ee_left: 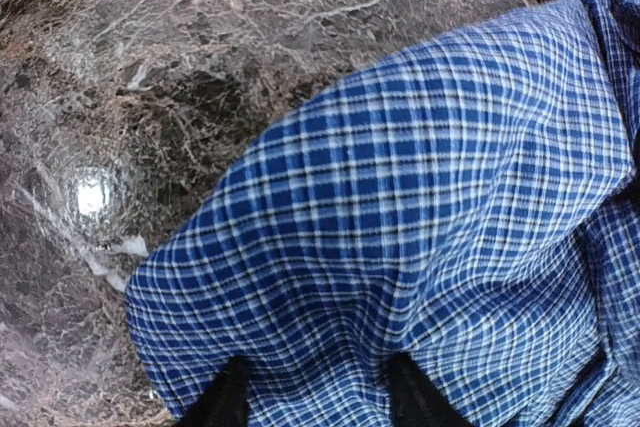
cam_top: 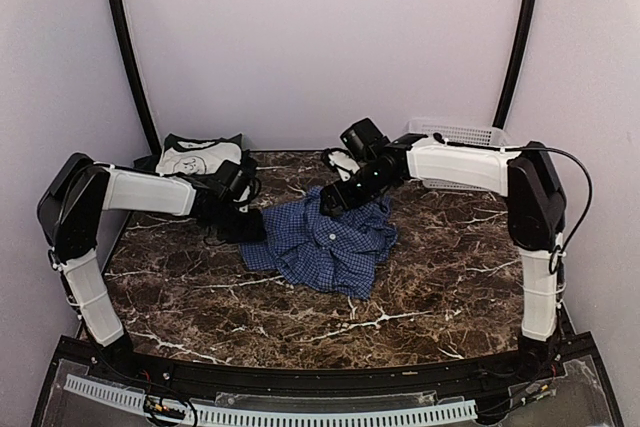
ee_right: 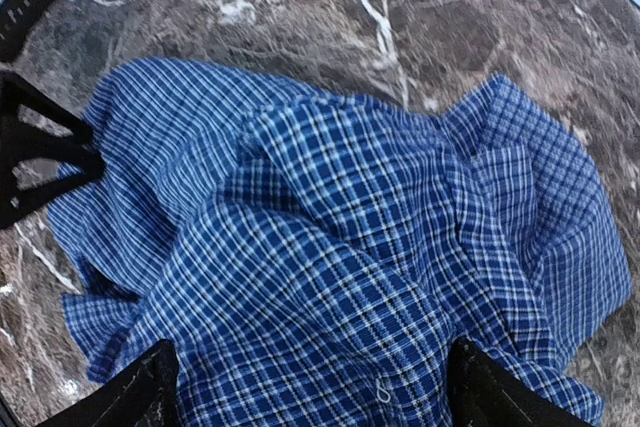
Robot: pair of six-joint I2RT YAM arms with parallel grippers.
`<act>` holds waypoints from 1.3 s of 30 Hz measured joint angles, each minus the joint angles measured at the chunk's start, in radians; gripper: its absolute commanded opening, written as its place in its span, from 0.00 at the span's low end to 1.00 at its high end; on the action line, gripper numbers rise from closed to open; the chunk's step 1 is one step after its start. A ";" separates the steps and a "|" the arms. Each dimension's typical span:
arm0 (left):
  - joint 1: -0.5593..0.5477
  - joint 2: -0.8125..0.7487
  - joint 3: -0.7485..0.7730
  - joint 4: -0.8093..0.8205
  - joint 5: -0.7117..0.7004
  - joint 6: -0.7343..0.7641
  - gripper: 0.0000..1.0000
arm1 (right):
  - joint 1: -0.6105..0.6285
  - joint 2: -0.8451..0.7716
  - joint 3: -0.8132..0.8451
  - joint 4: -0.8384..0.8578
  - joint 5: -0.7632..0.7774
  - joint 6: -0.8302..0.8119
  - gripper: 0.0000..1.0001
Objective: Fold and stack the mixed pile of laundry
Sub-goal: Adjust the crumpled shirt at the center of the board.
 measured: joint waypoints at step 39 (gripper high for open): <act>-0.133 -0.063 -0.186 0.199 0.262 -0.029 0.00 | -0.011 -0.707 -0.687 0.050 -0.132 0.049 0.85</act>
